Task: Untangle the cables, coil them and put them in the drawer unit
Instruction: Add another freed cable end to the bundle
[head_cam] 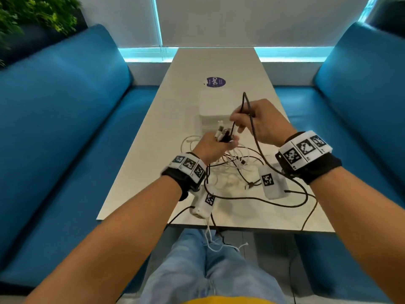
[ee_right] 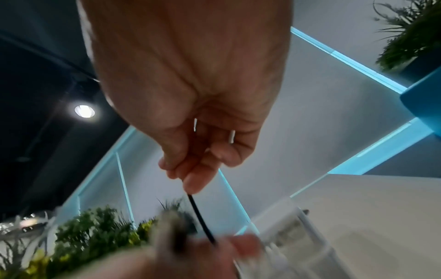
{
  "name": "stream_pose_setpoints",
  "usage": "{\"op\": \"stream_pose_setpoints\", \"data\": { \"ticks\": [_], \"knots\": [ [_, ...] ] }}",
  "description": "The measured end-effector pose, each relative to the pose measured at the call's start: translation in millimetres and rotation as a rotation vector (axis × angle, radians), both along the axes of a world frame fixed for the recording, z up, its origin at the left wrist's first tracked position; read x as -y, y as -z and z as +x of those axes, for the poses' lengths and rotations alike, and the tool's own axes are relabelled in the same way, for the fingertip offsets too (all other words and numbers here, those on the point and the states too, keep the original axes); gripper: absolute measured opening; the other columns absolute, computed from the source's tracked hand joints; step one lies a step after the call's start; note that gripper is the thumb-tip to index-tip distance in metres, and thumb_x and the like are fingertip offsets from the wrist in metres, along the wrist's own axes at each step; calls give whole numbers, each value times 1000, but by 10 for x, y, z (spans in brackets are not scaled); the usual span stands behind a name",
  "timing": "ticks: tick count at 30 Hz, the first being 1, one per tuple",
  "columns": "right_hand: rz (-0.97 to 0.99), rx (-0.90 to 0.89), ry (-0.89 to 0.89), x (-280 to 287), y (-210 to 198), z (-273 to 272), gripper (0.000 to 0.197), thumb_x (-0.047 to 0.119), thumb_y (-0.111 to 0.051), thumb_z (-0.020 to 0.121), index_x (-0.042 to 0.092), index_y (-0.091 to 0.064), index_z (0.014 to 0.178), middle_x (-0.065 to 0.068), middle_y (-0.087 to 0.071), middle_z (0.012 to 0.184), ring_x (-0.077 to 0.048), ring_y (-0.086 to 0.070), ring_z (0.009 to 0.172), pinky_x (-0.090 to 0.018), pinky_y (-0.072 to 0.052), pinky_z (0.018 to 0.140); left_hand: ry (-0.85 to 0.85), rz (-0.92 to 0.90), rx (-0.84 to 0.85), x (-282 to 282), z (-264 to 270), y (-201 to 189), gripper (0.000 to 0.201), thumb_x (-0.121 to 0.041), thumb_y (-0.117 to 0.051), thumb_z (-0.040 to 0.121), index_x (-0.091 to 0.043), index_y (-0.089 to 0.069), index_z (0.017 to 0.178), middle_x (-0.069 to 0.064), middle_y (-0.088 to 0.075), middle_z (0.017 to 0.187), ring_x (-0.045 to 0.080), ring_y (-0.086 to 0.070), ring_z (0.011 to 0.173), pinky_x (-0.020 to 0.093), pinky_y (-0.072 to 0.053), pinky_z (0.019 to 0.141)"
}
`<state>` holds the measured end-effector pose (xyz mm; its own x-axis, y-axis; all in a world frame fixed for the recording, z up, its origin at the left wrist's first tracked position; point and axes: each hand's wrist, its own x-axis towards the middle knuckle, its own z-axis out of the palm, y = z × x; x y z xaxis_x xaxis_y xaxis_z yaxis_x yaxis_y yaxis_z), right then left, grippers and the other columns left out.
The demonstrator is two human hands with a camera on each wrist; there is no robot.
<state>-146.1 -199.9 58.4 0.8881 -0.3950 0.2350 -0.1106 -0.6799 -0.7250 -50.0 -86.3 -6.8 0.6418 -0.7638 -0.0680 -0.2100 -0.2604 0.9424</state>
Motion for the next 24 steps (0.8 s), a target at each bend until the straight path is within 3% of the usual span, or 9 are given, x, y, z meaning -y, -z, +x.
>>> {"op": "stream_pose_setpoints", "data": {
  "ticks": [2, 4, 6, 8, 11, 13, 15, 19, 24],
  "knots": [
    [76, 95, -6, -23, -104, -60, 18, 17, -62, 91, 25, -65, 76, 10, -64, 63, -4, -63, 59, -12, -46, 62, -15, 45, 86, 32, -3, 128, 13, -23, -67, 87, -12, -66, 79, -3, -55, 60, 7, -48, 51, 19, -39, 53],
    [203, 250, 7, -23, -151, -108, 12, 15, -62, 91, 18, -67, 81, 7, -63, 62, -6, -61, 57, -9, -42, 56, -27, 69, 87, 34, 35, 219, 21, -26, -65, 89, -11, -65, 74, 4, -57, 65, 14, -50, 57, 23, -40, 57],
    [275, 331, 40, -17, -107, -125, 5, 15, -62, 91, 14, -66, 95, 3, -60, 63, -8, -58, 53, -11, -41, 52, -54, 43, 38, 2, 56, 227, 22, -28, -60, 93, -14, -71, 80, 1, -61, 66, 7, -51, 51, 17, -40, 50],
    [301, 222, 81, 11, 97, -96, 29, 20, -66, 89, 16, -58, 116, 2, -56, 62, -5, -52, 49, -13, -41, 49, -73, -12, -30, -31, 86, 212, 26, -32, -56, 95, -17, -72, 82, -2, -60, 63, 1, -43, 39, 17, -32, 40],
    [242, -158, 29, 30, 542, -78, 63, 26, -73, 83, 21, -42, 137, 5, -55, 68, -3, -49, 48, -15, -41, 48, -76, -92, -180, -101, 131, 183, 26, -32, -56, 96, -21, -69, 76, -8, -56, 55, 6, -33, 39, 21, -23, 43],
    [173, -317, -28, 56, 856, -82, 60, 25, -72, 84, 23, -45, 137, 10, -56, 70, -1, -52, 49, -16, -41, 53, -65, -97, -210, -164, 163, 165, 27, -31, -55, 97, -17, -69, 78, -6, -56, 59, 7, -30, 40, 22, -21, 43],
    [80, -442, 11, 125, 1111, -95, 44, 27, -68, 86, 28, -52, 127, 6, -58, 71, -9, -57, 61, -20, -43, 61, -64, -123, -241, -236, 193, 133, 28, -29, -52, 99, -15, -66, 79, -2, -56, 66, 6, -29, 41, 20, -22, 41],
    [-5, -561, 178, 262, 1353, -117, 27, 40, -65, 86, 27, -66, 110, -5, -67, 97, -21, -61, 90, -28, -47, 83, -89, -204, -283, -351, 263, 81, 29, -28, -49, 100, -15, -63, 78, 1, -52, 71, 6, -27, 43, 18, -22, 39],
    [-149, -694, 208, 324, 1341, -133, 25, 33, -62, 89, 16, -68, 106, -7, -62, 119, -25, -58, 107, -28, -44, 85, -98, -284, -314, -419, 286, -70, 30, -25, -46, 101, -14, -61, 78, 0, -54, 73, 6, -26, 45, 18, -19, 41]
  ]
}}
